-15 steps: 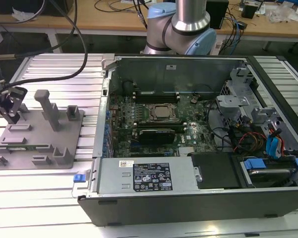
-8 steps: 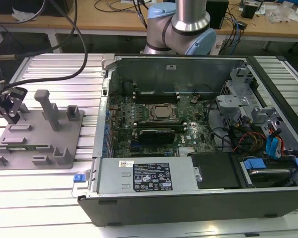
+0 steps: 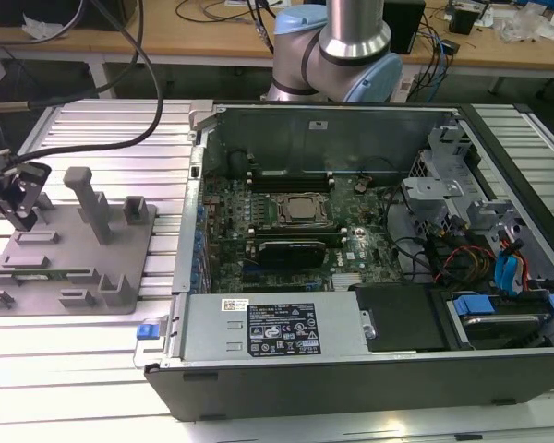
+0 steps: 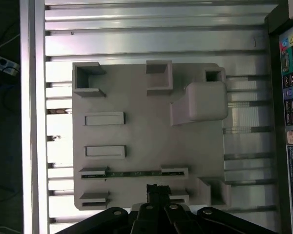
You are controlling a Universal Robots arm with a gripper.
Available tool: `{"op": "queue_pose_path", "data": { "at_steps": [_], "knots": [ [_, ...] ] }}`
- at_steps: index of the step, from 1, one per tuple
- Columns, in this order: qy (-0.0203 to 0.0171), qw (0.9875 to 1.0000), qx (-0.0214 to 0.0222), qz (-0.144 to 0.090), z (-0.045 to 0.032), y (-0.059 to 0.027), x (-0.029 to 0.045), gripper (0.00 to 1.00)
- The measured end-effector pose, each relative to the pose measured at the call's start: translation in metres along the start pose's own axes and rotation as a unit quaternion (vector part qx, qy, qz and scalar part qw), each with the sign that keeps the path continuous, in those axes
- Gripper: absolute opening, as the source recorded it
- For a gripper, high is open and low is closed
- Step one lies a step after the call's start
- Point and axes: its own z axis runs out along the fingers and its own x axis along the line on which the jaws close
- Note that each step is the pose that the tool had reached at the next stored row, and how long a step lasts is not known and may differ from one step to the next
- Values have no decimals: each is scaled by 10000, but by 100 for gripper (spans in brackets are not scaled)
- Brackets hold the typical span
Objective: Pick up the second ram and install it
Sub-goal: 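Pick up the second ram and move it above second insertion slot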
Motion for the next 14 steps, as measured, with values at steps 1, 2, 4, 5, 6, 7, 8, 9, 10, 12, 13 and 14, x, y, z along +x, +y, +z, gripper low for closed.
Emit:
{"op": "queue_pose_path", "data": {
  "at_steps": [1,2,4,5,6,7,8,9,10,12,13,14],
  "knots": [
    [8,9998,-4,-189,1,0,0,8],
    [17,9992,-9,-388,3,0,0,8],
    [44,9950,-22,-993,8,-1,0,8],
    [52,9930,-24,-1183,9,-1,0,8],
    [59,9912,-27,-1323,10,-1,0,8],
    [74,9863,-30,-1649,12,-1,0,8],
    [83,9824,-32,-1866,14,-1,0,8],
    [89,9799,-33,-1992,15,-1,0,8],
    [95,9775,-33,-2109,16,-1,0,8],
    [108,9710,-35,-2387,17,-1,0,8],
    [112,9688,-36,-2475,18,-1,0,8],
    [118,9651,-37,-2614,18,-1,0,8]
  ]
}}
